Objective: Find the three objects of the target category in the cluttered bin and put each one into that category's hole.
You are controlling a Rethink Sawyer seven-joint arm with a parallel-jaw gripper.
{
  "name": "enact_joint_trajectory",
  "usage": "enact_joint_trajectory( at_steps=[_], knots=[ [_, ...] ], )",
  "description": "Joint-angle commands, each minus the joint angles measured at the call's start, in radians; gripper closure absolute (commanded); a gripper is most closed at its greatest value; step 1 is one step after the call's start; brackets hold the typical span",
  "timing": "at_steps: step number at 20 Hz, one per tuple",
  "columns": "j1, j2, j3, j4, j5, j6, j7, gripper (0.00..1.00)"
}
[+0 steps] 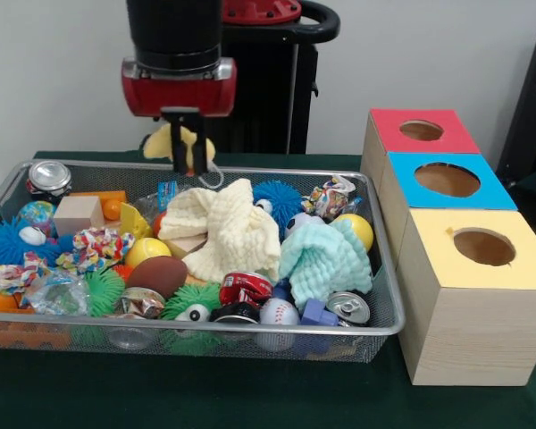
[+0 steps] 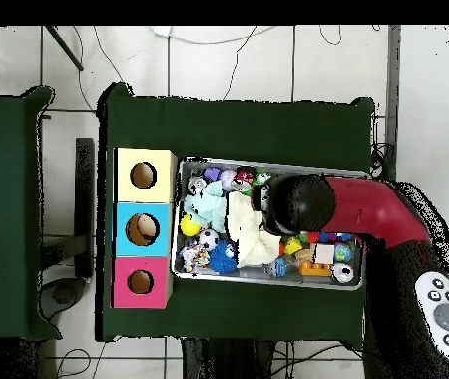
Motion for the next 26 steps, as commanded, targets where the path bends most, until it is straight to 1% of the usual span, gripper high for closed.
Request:
enact_joint_trajectory(
  at_steps=[1, 6, 11, 14, 18, 26],
  knots=[
    [0.070, -0.086, -0.107, 0.225, 0.063, -0.100, 0.304, 1.00],
    [0.150, -0.124, -0.171, 0.315, 0.104, -0.174, 0.379, 1.00],
    [0.213, -0.127, -0.221, 0.369, 0.141, -0.241, 0.410, 1.00],
    [0.257, -0.141, -0.251, 0.403, 0.168, -0.269, 0.441, 1.00],
    [0.304, -0.164, -0.284, 0.425, 0.206, -0.263, 0.463, 1.00],
    [0.382, -0.187, -0.325, 0.439, 0.278, -0.239, 0.501, 1.00]
  ],
)
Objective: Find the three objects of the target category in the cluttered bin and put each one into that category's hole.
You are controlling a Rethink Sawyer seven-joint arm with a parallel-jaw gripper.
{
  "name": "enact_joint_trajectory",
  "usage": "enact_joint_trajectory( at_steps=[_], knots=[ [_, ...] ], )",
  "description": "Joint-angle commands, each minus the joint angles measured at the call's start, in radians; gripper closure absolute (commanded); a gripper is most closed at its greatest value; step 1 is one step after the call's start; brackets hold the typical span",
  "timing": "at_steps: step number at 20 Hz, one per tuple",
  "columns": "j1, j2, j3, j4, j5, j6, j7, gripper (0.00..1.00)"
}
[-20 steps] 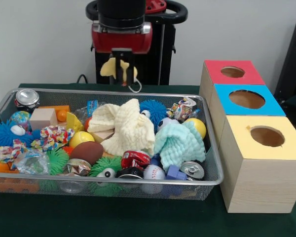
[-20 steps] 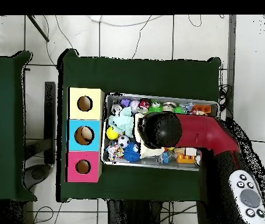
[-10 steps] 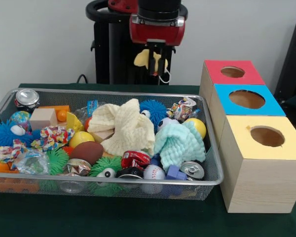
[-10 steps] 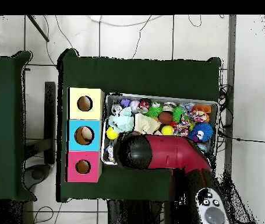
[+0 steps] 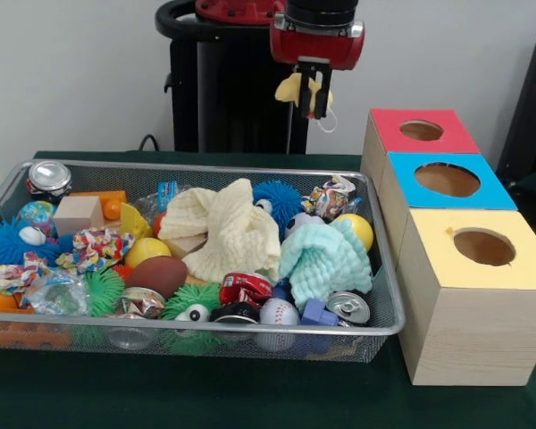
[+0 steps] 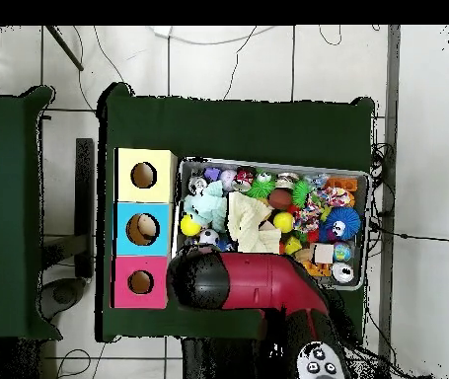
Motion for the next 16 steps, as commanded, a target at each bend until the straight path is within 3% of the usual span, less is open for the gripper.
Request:
enact_joint_trajectory(
  at_steps=[1, 16],
  knots=[
    [0.057, -0.031, -0.062, 0.080, 0.098, -0.014, 0.293, 1.00],
    [0.275, 0.062, -0.138, 0.111, 0.237, -0.162, 0.434, 1.00]
  ],
)
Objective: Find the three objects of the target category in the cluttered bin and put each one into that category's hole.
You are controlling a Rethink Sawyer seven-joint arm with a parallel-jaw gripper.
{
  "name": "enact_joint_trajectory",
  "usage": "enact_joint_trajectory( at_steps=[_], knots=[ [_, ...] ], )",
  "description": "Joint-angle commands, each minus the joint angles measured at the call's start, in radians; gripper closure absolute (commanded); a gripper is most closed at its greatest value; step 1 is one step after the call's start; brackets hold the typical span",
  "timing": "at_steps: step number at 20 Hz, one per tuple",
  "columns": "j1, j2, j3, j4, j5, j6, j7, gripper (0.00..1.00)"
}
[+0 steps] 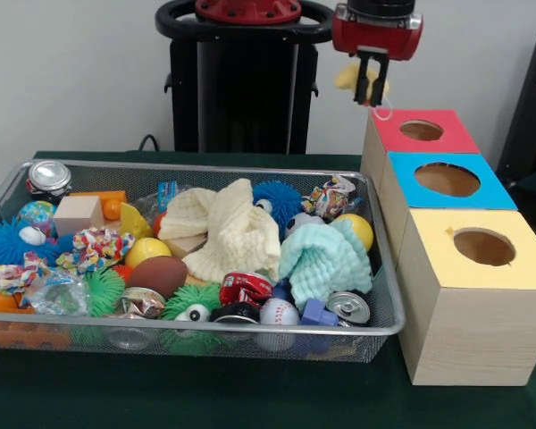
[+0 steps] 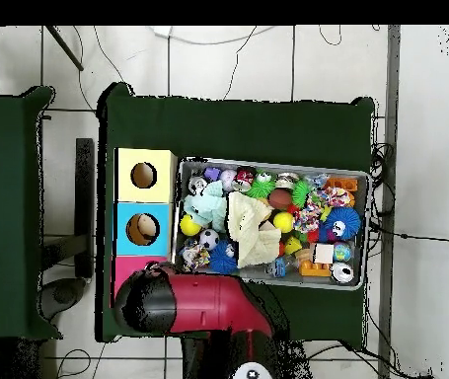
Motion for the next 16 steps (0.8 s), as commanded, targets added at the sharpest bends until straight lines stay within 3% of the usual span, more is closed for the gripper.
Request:
enact_joint_trajectory(
  at_steps=[1, 5, 16],
  knots=[
    [0.070, 0.071, -0.027, 0.052, 0.110, -0.120, 0.337, 1.00],
    [0.120, 0.109, -0.038, 0.056, 0.149, -0.173, 0.373, 1.00],
    [0.164, 0.180, -0.031, 0.080, 0.214, -0.296, 0.394, 1.00]
  ],
)
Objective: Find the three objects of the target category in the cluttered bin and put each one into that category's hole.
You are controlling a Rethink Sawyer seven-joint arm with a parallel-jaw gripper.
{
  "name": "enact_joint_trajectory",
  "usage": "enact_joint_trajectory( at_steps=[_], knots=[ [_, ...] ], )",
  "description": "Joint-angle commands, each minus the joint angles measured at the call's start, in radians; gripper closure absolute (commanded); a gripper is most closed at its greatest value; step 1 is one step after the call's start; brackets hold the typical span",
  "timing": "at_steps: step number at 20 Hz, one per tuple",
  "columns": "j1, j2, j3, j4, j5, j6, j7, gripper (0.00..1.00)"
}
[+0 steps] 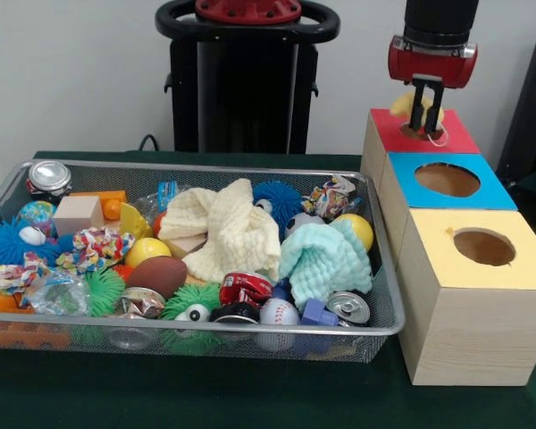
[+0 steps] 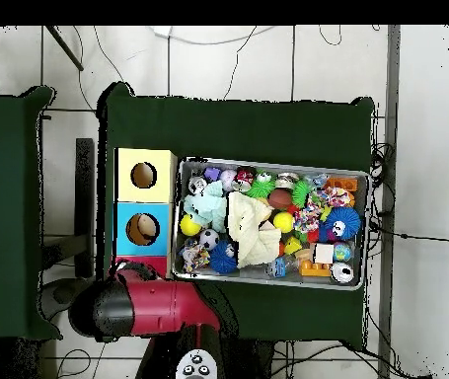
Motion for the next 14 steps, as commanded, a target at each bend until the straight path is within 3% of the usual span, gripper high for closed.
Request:
enact_joint_trajectory(
  at_steps=[1, 14],
  knots=[
    [0.013, 0.083, 0.000, 0.078, 0.083, -0.122, 0.279, 1.00],
    [0.055, 0.128, -0.011, 0.105, 0.144, -0.208, 0.279, 1.00]
  ],
)
